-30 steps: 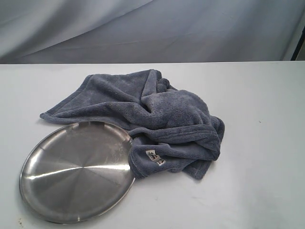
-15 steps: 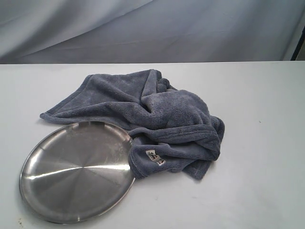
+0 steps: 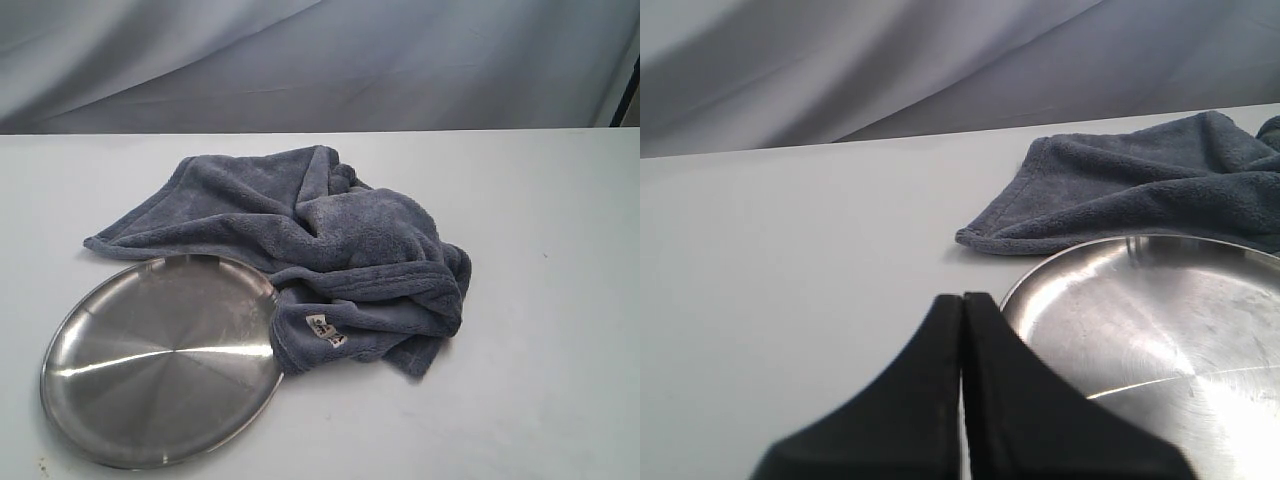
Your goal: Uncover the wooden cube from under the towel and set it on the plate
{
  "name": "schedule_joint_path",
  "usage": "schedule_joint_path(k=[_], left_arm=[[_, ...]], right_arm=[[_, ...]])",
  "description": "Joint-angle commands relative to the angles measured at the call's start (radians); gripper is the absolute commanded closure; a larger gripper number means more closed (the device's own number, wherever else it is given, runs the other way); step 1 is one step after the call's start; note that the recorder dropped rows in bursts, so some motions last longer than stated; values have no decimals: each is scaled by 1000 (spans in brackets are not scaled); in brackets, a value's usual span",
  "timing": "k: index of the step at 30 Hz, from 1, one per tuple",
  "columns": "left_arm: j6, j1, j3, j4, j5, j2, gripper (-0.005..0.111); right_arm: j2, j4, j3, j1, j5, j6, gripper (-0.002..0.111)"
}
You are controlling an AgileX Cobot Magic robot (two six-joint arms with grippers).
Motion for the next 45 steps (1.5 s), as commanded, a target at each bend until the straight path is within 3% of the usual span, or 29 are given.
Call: schedule_joint_path(k=[1,12,20,24,27,31,36,45], left_arm=[[1,1,5,-5,-14,-3,105],[1,1,5,-5,-14,-3,105],[1,1,5,-5,-14,-3,105],[1,1,5,-5,-14,-3,105],[1,1,5,-5,-14,-3,105],[1,1,5,-5,-14,-3,105],[1,1,5,-5,-14,-3,105],[1,1,5,-5,-14,-3,105]], right_arm=[[182,-5,-33,158,167,-20,108],[558,362,-33,490,220,-369,108],[662,430,-33,599,239,-443,108],[672,482,-98,651,414,-536,108],[694,564,-195,667,619,-656,108],[705,631,-267,667,687,-760,108],[771,618,-384,667,706,-762,108],[1096,610,-706,647,978,-762,108]])
